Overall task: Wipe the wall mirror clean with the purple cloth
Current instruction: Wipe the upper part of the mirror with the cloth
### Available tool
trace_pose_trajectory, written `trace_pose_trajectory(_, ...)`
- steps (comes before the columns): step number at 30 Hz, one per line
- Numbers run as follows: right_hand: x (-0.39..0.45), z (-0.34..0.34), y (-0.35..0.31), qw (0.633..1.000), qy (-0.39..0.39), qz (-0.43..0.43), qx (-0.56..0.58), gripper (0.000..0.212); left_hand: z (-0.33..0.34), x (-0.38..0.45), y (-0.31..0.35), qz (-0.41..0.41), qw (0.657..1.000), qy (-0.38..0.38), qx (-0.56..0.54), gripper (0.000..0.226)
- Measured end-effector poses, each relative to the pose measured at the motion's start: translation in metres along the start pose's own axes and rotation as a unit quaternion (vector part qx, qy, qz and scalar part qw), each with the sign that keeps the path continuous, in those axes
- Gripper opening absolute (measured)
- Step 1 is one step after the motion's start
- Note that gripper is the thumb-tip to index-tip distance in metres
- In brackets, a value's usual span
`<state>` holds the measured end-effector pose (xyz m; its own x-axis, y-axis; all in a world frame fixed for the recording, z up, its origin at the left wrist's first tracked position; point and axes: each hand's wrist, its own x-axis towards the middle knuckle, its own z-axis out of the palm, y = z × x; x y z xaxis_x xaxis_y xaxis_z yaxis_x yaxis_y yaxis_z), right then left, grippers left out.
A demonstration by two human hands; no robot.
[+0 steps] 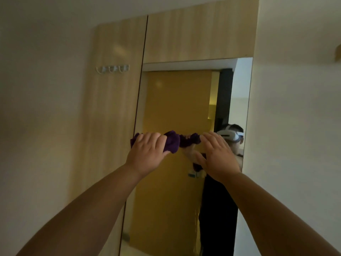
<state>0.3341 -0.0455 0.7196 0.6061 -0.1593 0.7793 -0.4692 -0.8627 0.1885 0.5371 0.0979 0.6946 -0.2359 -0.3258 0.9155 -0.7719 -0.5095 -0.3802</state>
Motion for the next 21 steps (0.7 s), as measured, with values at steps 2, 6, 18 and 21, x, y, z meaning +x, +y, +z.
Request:
trace_pose_trajectory(2,0.032,0.011,0.011,1.000,0.007,0.001,-0.011,0.070,0.024,0.018,-0.013,0.003,1.000,0.008,0.008,0.042)
trace_pose_trajectory(6,0.091,0.028,0.029,0.998,0.030,-0.017,-0.046,0.072,0.064,0.050,-0.043,-0.006,0.999,0.028,0.022,0.046)
trace_pose_trajectory(18,0.202,0.068,0.037,0.983,0.106,-0.004,-0.149,0.075,0.131,0.111,-0.140,-0.003,0.996,0.082,0.036,0.046)
trace_pose_trajectory(21,0.217,0.071,0.033,0.978,0.124,0.013,-0.168,0.074,0.151,0.122,-0.155,0.007,0.995,0.101,0.005,0.045)
